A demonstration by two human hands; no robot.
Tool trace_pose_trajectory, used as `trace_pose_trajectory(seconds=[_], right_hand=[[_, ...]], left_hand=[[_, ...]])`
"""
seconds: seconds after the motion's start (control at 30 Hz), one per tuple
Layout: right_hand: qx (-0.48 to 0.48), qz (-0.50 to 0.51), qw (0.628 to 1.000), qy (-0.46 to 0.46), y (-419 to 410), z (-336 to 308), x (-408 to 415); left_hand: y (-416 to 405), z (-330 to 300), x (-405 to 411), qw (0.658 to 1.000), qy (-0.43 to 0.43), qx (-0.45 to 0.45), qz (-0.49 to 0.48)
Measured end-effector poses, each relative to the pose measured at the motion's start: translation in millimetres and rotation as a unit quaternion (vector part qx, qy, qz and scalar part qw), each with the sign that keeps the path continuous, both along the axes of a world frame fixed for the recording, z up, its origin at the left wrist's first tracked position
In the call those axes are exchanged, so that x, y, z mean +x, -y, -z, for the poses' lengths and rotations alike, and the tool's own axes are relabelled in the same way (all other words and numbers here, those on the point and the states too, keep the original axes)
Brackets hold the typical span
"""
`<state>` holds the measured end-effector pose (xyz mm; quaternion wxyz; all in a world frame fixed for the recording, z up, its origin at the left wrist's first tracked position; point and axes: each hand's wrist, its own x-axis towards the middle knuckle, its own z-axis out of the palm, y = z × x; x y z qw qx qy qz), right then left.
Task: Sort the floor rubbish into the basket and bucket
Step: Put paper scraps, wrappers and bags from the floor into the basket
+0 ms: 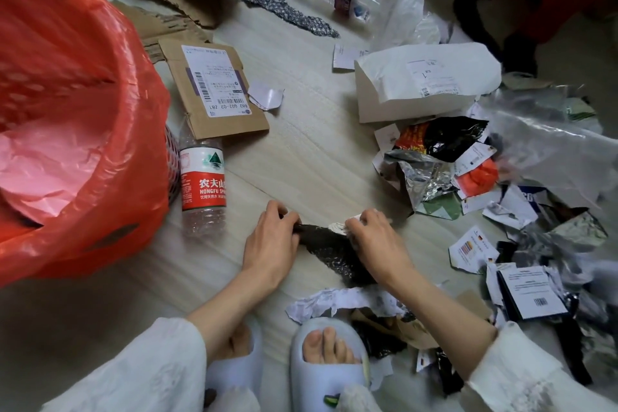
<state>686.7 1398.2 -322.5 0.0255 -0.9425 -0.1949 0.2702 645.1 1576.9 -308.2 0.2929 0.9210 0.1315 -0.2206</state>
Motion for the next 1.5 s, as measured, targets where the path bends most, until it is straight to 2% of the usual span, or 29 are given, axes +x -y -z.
trace_pose_trajectory(seconds=[0.17,0.27,0.33,0.43,0.53,0.77,1.03,1.23,1.4,1.5], right_hand=[[0.005,0.012,1.0,-0.019,-3,-2,7],[0.057,0.062,0.996,-0.023,0,-1,12],[0.076,0.051,0.996,-0.012,1,-2,11],[0.042,-0.001,0.999,0.001,-3,-3,5],[0.006,-0.003,1.0,0.012,-5,-2,0],[0.023,0.068,0.997,-0.042,-7,6,9],[0.048,0.044,0.996,-0.065,-6,-2,8],[0.146,0.135,0.98,-0.006,-21,-57,33],[0.235,0.198,0.95,0.056,-49,-145,65],[0.283,0.207,0.933,0.08,-72,-195,76]], left_hand=[[-15,-3,-4,0.999,0.02,-0.004,-0.042],[-26,-6,-6,0.995,0.054,0.005,-0.08],[-32,-8,-6,0.993,0.068,0.018,-0.098],[-37,-6,-6,0.991,0.067,0.043,-0.105],[-36,-2,-9,0.99,0.079,0.043,-0.107],[-36,4,-15,0.993,0.068,0.035,-0.095],[-38,-1,-12,0.993,0.052,0.019,-0.099],[-42,-34,-2,0.993,0.084,-0.028,-0.08],[-44,-115,30,0.972,0.196,-0.077,-0.104],[-55,-168,41,0.95,0.282,-0.073,-0.11]])
